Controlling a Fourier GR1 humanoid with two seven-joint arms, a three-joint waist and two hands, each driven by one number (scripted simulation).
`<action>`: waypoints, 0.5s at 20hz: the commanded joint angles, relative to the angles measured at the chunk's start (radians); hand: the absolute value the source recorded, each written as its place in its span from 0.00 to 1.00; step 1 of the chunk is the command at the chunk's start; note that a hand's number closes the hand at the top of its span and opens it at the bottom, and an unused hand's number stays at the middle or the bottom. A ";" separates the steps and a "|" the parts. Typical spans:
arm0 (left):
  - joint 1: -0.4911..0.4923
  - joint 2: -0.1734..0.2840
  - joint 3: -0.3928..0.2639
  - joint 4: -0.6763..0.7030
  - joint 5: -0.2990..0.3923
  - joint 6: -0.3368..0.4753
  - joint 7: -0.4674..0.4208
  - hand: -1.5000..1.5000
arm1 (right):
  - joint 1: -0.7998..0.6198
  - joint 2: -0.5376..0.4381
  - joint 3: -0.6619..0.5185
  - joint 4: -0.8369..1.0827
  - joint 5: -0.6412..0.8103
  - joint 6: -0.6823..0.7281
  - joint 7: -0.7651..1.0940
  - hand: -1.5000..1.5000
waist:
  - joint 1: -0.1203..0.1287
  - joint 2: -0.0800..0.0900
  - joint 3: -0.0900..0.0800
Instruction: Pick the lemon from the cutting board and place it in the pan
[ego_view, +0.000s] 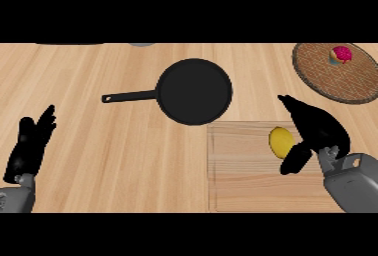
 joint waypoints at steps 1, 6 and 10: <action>-0.034 -0.016 -0.003 -0.039 -0.036 0.025 0.069 0.50 | 0.027 0.025 -0.018 -0.040 0.033 0.087 0.040 0.00 | -0.005 -0.001 0.000; 0.013 -0.024 0.045 0.025 -0.025 -0.030 -0.022 0.50 | 0.083 0.106 -0.048 0.001 0.129 0.078 -0.048 0.00 | -0.003 0.000 0.000; 0.004 -0.043 0.044 -0.030 -0.063 -0.007 0.023 0.50 | 0.015 0.139 -0.123 0.058 0.158 0.140 -0.081 0.00 | -0.003 0.000 0.000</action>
